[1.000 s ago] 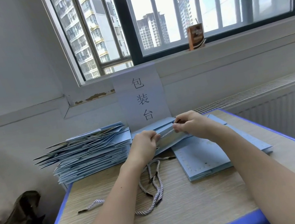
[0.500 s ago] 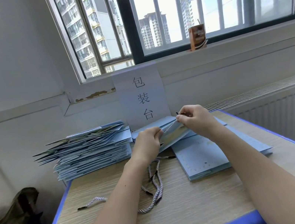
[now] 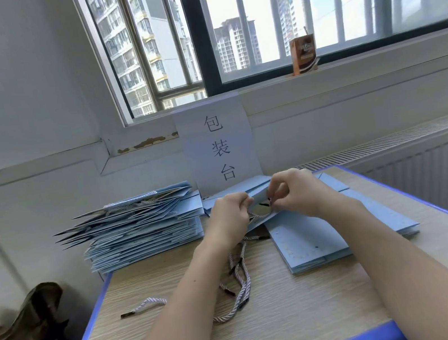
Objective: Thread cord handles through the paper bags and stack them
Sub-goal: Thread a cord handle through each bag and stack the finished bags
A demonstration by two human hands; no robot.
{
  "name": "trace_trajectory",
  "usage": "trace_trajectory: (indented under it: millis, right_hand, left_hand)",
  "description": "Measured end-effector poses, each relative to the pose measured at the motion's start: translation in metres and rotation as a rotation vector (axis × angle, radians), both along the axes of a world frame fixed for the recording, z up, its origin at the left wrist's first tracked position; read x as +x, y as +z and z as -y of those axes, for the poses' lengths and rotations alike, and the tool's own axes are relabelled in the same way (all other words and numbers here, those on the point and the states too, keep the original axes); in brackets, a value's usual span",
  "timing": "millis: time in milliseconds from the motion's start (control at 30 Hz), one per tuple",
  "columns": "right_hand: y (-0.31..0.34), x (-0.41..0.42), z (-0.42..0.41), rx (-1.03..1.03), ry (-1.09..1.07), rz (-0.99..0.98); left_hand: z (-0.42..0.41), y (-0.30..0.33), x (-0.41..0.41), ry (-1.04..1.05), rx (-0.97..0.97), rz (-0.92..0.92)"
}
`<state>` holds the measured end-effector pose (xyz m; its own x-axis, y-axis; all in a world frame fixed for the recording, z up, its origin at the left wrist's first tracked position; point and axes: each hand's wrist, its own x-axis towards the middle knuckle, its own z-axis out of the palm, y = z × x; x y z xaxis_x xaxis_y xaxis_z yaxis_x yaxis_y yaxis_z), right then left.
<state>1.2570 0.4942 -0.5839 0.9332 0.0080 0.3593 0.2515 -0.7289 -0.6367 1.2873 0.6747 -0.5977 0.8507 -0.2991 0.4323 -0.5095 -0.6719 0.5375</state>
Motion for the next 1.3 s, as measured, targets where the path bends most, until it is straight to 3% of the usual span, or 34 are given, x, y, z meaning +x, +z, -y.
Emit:
trace_trajectory:
  millis: [233, 367, 567, 733, 900, 1033, 1167, 1300]
  right_hand:
    - [0.001, 0.004, 0.008, -0.079, -0.137, 0.231]
    - [0.001, 0.005, 0.005, -0.292, -0.189, 0.130]
    - [-0.004, 0.008, -0.001, -0.430, -0.289, 0.017]
    - [-0.006, 0.004, 0.004, -0.284, -0.177, -0.126]
    - [-0.001, -0.002, 0.011, -0.172, 0.006, -0.310]
    - [0.000, -0.003, 0.010, -0.147, 0.025, -0.292]
    - [-0.005, 0.000, 0.004, -0.164, -0.037, -0.120]
    - [0.008, -0.008, 0.006, 0.002, 0.054, -0.099]
  left_hand:
    - [-0.001, 0.003, -0.004, -0.032, 0.020, 0.011]
    - [-0.003, 0.003, -0.005, -0.072, 0.067, 0.035]
    - [-0.002, -0.004, 0.000, -0.109, 0.148, 0.004]
    - [-0.004, 0.003, -0.004, -0.139, 0.124, -0.133]
    - [-0.002, 0.002, -0.005, -0.144, 0.289, -0.153]
    - [-0.002, 0.002, -0.004, -0.143, 0.290, -0.118]
    - [-0.002, 0.000, -0.003, -0.124, 0.254, -0.021]
    - [-0.002, 0.001, -0.003, -0.080, 0.284, 0.047]
